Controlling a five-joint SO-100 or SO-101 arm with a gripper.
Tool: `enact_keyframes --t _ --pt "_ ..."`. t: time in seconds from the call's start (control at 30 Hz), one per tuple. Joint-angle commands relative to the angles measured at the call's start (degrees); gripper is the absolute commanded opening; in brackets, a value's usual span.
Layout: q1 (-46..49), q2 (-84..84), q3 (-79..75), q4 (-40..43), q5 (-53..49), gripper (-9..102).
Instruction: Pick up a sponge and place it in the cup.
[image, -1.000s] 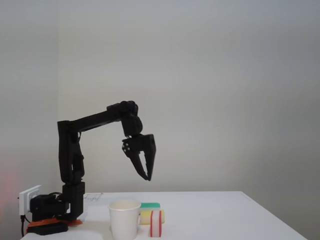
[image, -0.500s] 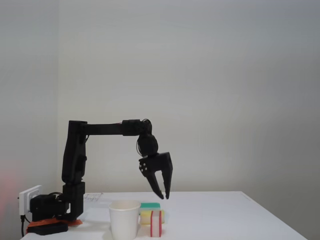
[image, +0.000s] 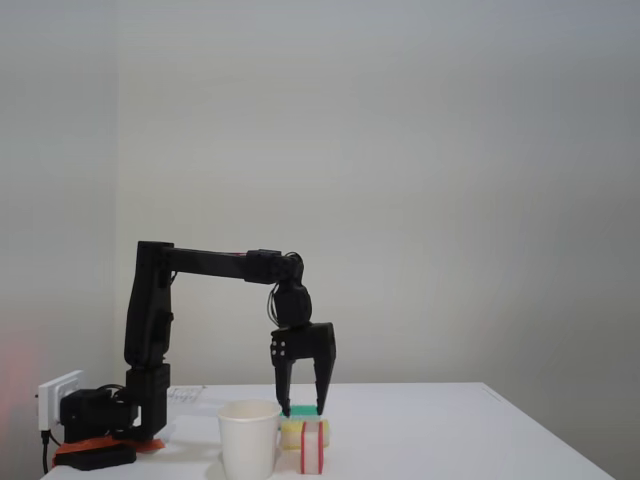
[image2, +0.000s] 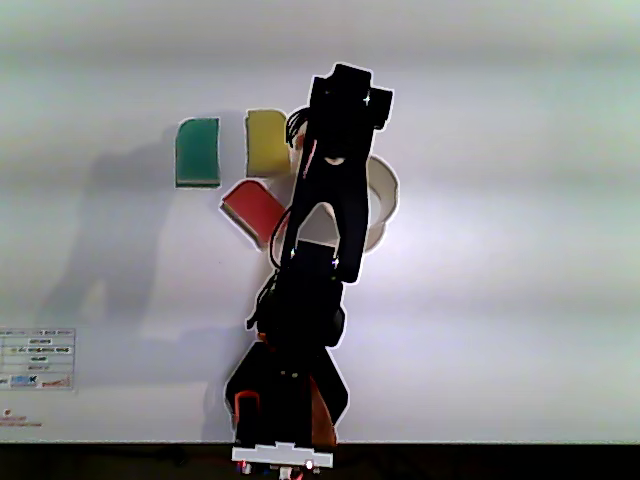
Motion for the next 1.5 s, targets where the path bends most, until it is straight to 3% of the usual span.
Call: enact_keyframes --t 0.0,0.2,0.97,1.3,1.47 --pt "0.0 4.22 0.53 -0.62 -1.23 20" --pt "0.44 2.11 0.62 -3.87 -1.93 26" --pt "0.44 -6.5 2.99 -13.97 -0.09 24" --pt "-0.35 -7.12 6.33 -16.35 1.85 2" --pt "-0.53 -6.86 7.29 -16.26 3.25 0"
